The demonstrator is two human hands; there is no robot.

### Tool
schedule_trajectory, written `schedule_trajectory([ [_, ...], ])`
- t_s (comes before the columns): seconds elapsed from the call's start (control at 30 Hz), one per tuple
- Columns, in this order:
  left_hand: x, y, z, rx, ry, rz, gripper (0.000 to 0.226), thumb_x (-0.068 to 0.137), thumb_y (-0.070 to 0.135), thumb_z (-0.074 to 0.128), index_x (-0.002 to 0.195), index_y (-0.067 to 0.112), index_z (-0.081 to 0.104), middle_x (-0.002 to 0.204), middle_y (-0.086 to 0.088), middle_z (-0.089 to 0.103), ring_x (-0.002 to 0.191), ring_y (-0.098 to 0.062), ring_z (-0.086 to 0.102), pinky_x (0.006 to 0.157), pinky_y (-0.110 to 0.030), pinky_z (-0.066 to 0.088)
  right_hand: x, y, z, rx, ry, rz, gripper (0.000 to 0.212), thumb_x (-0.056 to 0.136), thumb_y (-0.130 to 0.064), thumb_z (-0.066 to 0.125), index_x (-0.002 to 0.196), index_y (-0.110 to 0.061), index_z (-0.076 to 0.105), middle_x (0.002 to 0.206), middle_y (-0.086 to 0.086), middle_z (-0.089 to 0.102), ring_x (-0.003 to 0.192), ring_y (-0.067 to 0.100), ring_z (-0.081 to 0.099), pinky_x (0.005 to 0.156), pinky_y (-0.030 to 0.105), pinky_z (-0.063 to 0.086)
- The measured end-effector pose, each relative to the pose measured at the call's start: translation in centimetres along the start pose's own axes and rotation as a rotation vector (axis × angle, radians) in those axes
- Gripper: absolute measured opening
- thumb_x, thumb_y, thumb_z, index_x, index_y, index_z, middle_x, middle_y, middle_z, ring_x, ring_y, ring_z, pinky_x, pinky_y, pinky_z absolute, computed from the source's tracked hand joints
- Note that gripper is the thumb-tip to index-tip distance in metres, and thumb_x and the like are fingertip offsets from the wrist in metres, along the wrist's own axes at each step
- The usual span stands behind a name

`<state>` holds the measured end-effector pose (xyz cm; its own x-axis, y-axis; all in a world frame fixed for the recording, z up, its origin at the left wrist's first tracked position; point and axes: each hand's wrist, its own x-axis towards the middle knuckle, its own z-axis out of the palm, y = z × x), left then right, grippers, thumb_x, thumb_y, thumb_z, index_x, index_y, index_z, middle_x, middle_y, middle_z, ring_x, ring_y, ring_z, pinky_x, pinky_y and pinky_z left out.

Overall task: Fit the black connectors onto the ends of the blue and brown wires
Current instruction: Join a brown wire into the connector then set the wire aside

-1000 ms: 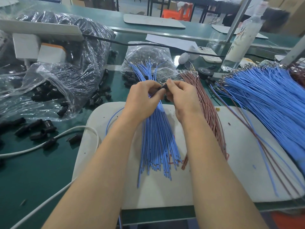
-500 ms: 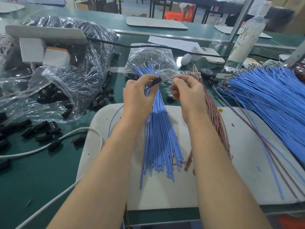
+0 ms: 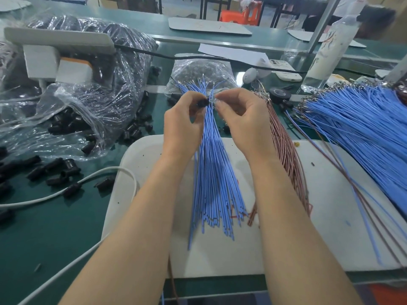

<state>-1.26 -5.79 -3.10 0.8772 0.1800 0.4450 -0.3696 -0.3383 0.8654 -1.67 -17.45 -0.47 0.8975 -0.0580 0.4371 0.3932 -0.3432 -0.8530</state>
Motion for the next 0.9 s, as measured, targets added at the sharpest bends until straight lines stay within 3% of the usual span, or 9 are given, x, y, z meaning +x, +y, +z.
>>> schedule_trajectory([
  [0.2, -0.1, 0.31, 0.05, -0.032, -0.014, -0.038, 0.023, 0.087, -0.004, 0.054, 0.094, 0.017, 0.059, 0.086, 0.008, 0.065, 0.083, -0.006, 0.063, 0.082, -0.017, 0.05, -0.16, -0.41, 0.13, -0.069, 0.036, -0.077, 0.013, 0.088, -0.004, 0.063, 0.1, -0.002, 0.068, 0.088, -0.001, 0.068, 0.08, 0.004, 0.064, 0.082, 0.02, 0.052],
  [0.33, -0.1, 0.61, -0.02, -0.043, -0.028, -0.033, 0.024, 0.086, -0.006, 0.051, 0.095, 0.015, 0.059, 0.09, 0.001, 0.066, 0.088, -0.013, 0.064, 0.086, -0.026, 0.051, -0.18, -0.51, 0.17, -0.109, 0.044, -0.105, 0.008, 0.087, -0.006, 0.064, 0.094, -0.003, 0.068, 0.083, -0.001, 0.069, 0.077, 0.008, 0.065, 0.08, 0.024, 0.053],
  [0.67, -0.11, 0.47, 0.06, 0.081, -0.082, 0.051, 0.026, 0.086, -0.006, 0.048, 0.1, 0.01, 0.064, 0.088, 0.008, 0.064, 0.083, 0.005, 0.058, 0.084, -0.011, 0.045, -0.15, -0.13, 0.23, -0.249, 0.065, -0.18, 0.008, 0.085, -0.004, 0.064, 0.088, -0.005, 0.071, 0.084, 0.005, 0.071, 0.079, 0.018, 0.067, 0.079, 0.031, 0.053],
  [0.8, -0.12, 0.37, 0.09, 0.241, -0.124, 0.105, 0.029, 0.087, -0.001, 0.052, 0.105, 0.015, 0.067, 0.089, 0.015, 0.059, 0.093, -0.013, 0.053, 0.083, -0.019, 0.04, -0.04, 0.12, 0.01, -0.275, 0.057, -0.153, 0.008, 0.084, -0.004, 0.065, 0.086, -0.006, 0.072, 0.081, 0.002, 0.071, 0.078, 0.016, 0.067, 0.078, 0.025, 0.052],
  [0.9, -0.15, 0.55, -0.02, 0.266, -0.14, 0.142, 0.027, 0.089, 0.003, 0.057, 0.11, 0.016, 0.068, 0.092, 0.016, 0.059, 0.104, -0.018, 0.05, 0.091, -0.024, 0.041, 0.34, 0.41, -0.64, -0.222, 0.044, -0.068, 0.008, 0.084, -0.007, 0.066, 0.088, -0.009, 0.073, 0.077, -0.005, 0.068, 0.075, 0.008, 0.066, 0.078, 0.02, 0.052],
])
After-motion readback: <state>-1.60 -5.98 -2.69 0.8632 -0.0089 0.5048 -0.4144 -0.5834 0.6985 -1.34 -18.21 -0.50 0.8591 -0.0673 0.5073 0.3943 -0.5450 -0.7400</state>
